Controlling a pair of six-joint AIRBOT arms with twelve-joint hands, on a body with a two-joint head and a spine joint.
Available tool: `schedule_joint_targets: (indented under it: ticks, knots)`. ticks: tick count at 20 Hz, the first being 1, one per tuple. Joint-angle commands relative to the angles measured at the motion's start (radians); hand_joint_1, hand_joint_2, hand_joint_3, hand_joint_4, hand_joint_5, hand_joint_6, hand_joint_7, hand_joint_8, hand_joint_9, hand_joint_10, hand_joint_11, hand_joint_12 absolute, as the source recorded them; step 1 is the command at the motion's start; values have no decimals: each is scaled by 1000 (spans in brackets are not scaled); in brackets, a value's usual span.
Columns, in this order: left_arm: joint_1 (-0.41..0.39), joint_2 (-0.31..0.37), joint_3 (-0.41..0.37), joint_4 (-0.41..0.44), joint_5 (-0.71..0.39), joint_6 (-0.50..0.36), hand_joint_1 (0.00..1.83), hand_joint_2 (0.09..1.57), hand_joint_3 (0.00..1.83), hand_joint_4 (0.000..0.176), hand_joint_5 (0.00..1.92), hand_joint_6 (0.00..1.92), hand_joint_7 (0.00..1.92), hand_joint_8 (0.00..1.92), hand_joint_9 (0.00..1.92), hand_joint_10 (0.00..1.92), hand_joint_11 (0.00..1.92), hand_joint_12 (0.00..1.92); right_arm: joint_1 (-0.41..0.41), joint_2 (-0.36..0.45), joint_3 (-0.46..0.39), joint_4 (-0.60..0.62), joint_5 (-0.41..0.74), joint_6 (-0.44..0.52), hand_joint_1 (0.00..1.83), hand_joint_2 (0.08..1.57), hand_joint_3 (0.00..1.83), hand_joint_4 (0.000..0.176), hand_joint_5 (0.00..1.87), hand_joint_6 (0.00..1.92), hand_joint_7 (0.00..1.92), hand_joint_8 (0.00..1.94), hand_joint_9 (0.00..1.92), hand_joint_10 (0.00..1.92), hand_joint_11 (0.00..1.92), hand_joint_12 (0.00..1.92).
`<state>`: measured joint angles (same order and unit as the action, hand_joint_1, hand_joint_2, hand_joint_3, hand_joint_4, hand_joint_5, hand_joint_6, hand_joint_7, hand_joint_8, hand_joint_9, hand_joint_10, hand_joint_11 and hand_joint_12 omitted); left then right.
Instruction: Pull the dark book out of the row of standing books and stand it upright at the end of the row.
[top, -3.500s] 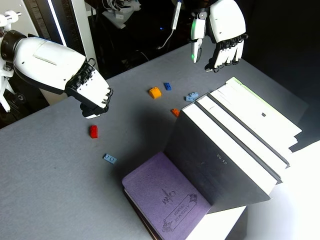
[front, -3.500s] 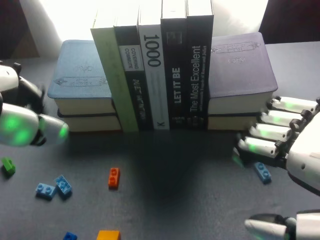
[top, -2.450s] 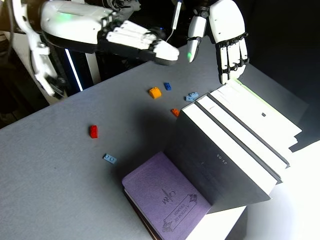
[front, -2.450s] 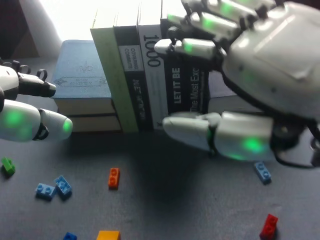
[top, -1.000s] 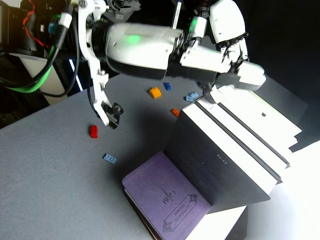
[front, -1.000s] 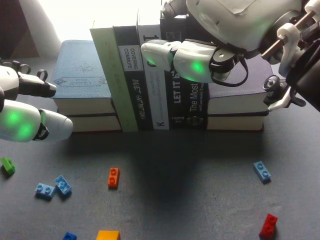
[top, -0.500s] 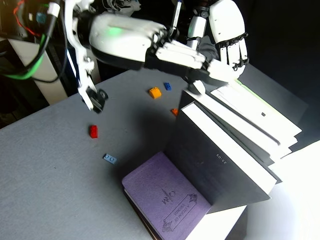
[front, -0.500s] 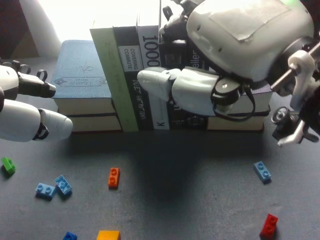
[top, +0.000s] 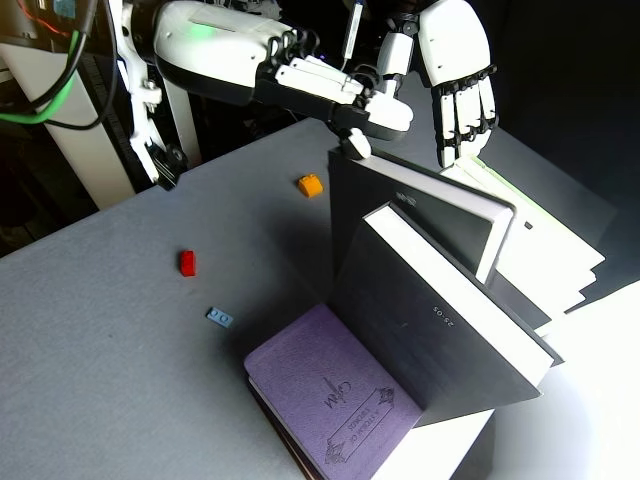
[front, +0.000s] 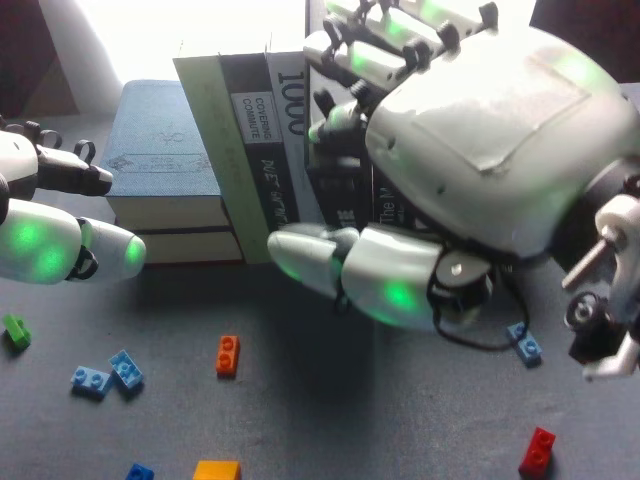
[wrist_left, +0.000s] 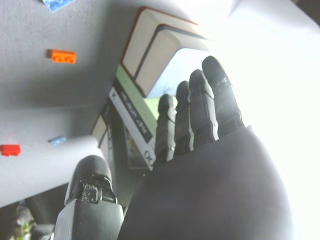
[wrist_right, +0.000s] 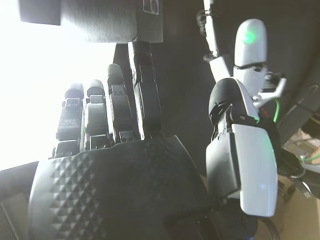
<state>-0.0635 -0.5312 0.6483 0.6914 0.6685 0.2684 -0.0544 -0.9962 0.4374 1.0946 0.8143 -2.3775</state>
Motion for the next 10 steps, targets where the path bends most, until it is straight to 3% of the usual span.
schedule_joint_targets:
  ticks: [1, 4, 7, 10]
  knots:
    - [-6, 10, 4, 45, -50, 3, 0, 1212, 0, 38, 154, 1, 144, 1, 146, 2, 0, 529, -7, 11, -11, 33, 6, -26, 0, 1178, 2, 13, 785, 9, 193, 2, 0, 0, 0, 0]
    - [-6, 10, 4, 45, -50, 3, 0, 1196, 0, 35, 165, 3, 156, 4, 161, 3, 0, 583, -13, 17, -37, 96, -3, -62, 0, 1171, 0, 18, 802, 15, 200, 4, 0, 0, 0, 0]
    - [-6, 10, 4, 45, -50, 3, 0, 1205, 1, 42, 162, 2, 149, 1, 153, 3, 0, 563, -10, 23, -67, 167, -7, -106, 0, 1177, 1, 9, 807, 17, 205, 5, 0, 0, 0, 0]
    - [-6, 10, 5, 45, -50, 3, 0, 1198, 0, 38, 166, 1, 152, 1, 153, 2, 0, 552, -11, 30, -99, 226, -7, -148, 0, 1183, 4, 0, 816, 20, 214, 8, 0, 0, 0, 0]
